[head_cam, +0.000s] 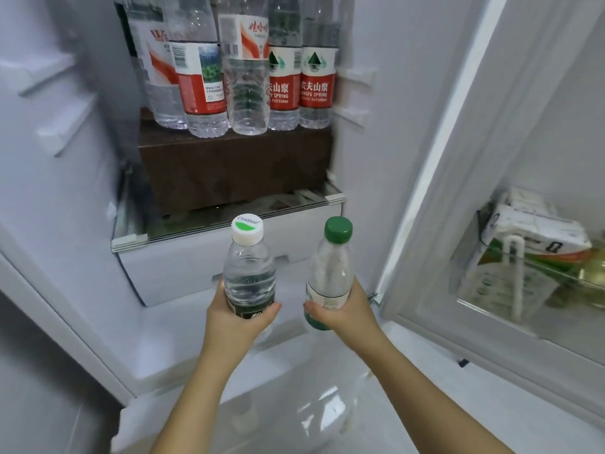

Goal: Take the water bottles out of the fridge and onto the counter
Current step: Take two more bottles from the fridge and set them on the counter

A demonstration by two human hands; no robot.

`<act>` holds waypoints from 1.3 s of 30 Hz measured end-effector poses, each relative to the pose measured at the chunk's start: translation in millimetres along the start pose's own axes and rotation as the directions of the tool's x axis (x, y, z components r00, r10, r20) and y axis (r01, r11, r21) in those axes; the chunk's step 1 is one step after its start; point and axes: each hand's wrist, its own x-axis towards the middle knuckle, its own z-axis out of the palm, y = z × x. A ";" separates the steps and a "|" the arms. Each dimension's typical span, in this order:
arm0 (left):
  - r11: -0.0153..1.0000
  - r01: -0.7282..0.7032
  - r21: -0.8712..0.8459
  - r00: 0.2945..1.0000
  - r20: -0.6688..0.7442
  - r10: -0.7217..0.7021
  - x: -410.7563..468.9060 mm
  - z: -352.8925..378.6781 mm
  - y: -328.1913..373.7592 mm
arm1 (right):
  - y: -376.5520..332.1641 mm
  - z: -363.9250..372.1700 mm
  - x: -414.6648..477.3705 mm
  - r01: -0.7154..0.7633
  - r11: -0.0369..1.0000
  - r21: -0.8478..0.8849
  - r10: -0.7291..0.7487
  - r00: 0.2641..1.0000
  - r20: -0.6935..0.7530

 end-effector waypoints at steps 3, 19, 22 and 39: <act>1.000 -0.005 -0.019 0.998 0.062 0.006 -23.6 16.1 14.1 | -10.4 -24.3 -30.3 0.015 0.999 -0.052 -0.016 1.000 -0.005; 0.998 -0.004 -0.068 0.874 0.484 0.037 -235.0 155.3 92.5 | -11.4 -214.5 -273.0 -0.066 0.994 -0.084 0.044 0.969 -0.242; 0.995 -0.030 -0.094 0.833 0.549 0.076 -278.5 186.9 103.8 | -9.2 -249.9 -322.7 -0.084 0.994 -0.071 0.056 0.942 -0.332; 0.972 -0.060 -0.229 0.372 0.898 0.234 -446.1 393.6 175.2 | -9.9 -408.5 -548.4 -0.340 0.940 -0.013 0.162 0.479 -0.863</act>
